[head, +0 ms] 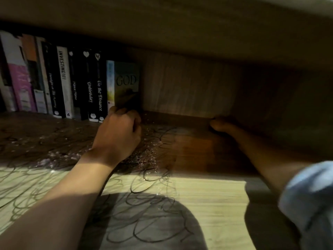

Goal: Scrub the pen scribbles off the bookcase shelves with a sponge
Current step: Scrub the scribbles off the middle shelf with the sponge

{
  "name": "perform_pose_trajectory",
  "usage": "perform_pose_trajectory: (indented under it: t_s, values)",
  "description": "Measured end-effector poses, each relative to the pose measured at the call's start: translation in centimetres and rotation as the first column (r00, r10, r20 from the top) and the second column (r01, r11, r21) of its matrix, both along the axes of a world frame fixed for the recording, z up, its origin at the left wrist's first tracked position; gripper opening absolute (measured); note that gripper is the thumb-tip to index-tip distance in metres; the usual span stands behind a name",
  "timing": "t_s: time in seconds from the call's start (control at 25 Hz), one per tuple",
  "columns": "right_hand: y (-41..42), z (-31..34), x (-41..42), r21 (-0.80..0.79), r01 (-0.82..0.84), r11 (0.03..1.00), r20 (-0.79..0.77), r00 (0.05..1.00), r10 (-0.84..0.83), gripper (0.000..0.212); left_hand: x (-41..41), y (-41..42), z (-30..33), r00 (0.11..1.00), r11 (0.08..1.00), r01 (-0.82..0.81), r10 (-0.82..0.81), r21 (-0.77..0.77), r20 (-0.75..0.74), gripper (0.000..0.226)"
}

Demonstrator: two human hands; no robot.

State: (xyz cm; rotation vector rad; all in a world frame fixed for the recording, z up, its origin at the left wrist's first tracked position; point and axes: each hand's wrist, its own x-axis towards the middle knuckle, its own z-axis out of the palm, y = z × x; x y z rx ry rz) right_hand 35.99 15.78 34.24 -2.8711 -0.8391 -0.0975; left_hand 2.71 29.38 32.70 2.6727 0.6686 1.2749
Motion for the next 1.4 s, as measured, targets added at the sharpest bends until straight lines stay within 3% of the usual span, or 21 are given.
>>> perform_pose_trajectory:
  t_s: [0.16,0.32,0.44,0.52,0.6,0.68,0.88,1.0,1.08,1.24,1.4]
  values:
    - [5.0,0.2,-5.9,0.104,-0.253,0.962,-0.071,0.963,0.261,0.041,0.4,-0.3,-0.1,1.000,1.000,0.019,-0.019,0.004,0.008,0.020]
    - [4.9,0.2,-10.4,0.229,-0.528,0.818,-0.237,0.785,0.573,0.036,0.0,-0.5,-0.3,1.000,0.999,-0.008,0.007,-0.033,-0.019,0.021]
    - [1.0,0.4,-7.6,0.349,-0.432,0.831,-0.374,0.749,0.547,0.032,0.1,-0.4,-0.1,1.000,1.000,0.005,-0.006,-0.020,-0.018,0.022]
    - [-0.2,0.6,-4.8,0.358,-0.266,0.895,-0.326,0.863,0.387,0.029,0.2,-0.4,-0.1,1.000,1.000,0.009,-0.009,-0.015,-0.012,0.023]
    - [0.8,0.7,-3.0,0.238,-0.128,0.963,-0.235,0.954,0.185,0.018,0.2,-0.4,-0.2,1.000,1.000,0.007,-0.007,-0.020,-0.004,0.023]
    - [3.8,0.6,-4.0,0.155,-0.104,0.982,-0.224,0.965,0.137,0.015,0.1,-0.5,-0.2,1.000,1.000,-0.006,0.006,-0.029,-0.005,0.025]
    - [11.6,-0.4,-10.2,0.288,-0.358,0.888,-0.141,0.902,0.409,0.031,-0.1,-0.7,0.1,1.000,0.998,-0.012,0.013,-0.065,0.014,0.050]
    - [9.8,-0.2,-11.0,0.363,-0.511,0.779,-0.164,0.788,0.593,0.031,-0.1,-1.2,0.4,0.999,0.995,-0.017,0.022,-0.100,0.040,0.058]
    - [7.2,-0.1,-10.1,0.374,-0.532,0.760,-0.189,0.758,0.624,0.034,-0.1,-1.5,0.5,0.998,0.993,-0.015,0.021,-0.115,0.053,0.057]
    - [2.2,0.1,-5.7,0.336,-0.371,0.866,-0.183,0.876,0.447,0.037,0.0,-1.1,0.3,0.999,0.996,0.006,-0.002,-0.085,0.054,0.055]
    - [1.4,-0.5,-3.3,0.222,-0.038,0.974,-0.107,0.992,0.063,0.037,0.2,-1.2,0.2,0.998,0.996,0.015,-0.010,-0.092,0.055,0.055]
